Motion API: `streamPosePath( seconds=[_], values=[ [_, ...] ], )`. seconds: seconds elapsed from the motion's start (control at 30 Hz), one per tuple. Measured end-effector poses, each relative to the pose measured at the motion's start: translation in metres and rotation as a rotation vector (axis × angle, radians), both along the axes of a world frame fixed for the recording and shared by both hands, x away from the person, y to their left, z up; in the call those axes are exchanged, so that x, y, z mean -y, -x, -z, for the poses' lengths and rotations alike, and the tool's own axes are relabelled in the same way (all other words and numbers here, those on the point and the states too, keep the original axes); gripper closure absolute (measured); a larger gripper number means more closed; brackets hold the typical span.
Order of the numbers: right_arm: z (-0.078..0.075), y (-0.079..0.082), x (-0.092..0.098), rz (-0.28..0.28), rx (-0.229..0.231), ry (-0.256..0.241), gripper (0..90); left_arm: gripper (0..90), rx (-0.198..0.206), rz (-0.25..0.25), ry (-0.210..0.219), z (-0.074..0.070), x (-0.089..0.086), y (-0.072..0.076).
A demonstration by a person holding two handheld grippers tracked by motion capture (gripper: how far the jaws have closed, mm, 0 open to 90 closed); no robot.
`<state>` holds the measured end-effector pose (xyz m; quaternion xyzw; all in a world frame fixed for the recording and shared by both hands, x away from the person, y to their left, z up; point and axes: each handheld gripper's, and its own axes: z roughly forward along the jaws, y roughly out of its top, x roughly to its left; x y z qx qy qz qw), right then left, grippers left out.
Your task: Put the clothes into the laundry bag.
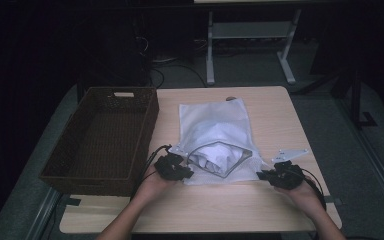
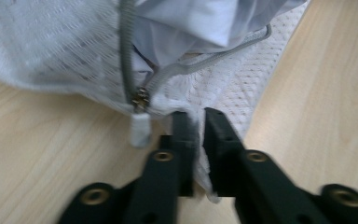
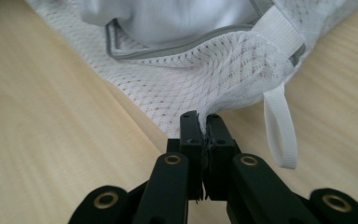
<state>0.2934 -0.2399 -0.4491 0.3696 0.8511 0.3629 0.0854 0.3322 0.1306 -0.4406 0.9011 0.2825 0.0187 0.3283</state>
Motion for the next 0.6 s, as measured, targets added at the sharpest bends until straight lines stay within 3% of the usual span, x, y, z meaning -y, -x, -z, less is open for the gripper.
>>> streamPosePath(
  seconds=[0.13, 0.27, 0.33, 0.47, 0.6],
  values=[
    [-0.001, 0.003, -0.002, -0.005, -0.003, 0.001, 87.7, 64.3, 0.034, 0.004, 0.012, -0.015, -0.006, 0.018],
    [-0.001, 0.002, -0.004, -0.012, -0.01, -0.009, 87.7, 62.3, 0.033, 0.052, 0.071, -0.029, -0.006, 0.031],
    [-0.001, 0.002, -0.004, -0.011, -0.013, -0.011, 87.7, 62.2, 0.031, 0.075, 0.092, -0.033, 0.0, 0.031],
    [-0.002, 0.002, -0.003, -0.013, -0.012, -0.014, 87.7, 52.3, 0.056, 0.084, 0.102, -0.037, 0.017, 0.025],
    [-0.002, 0.001, -0.002, -0.014, -0.014, -0.014, 87.7, 40.9, 0.074, 0.063, 0.083, -0.036, 0.034, 0.016]
  ],
)
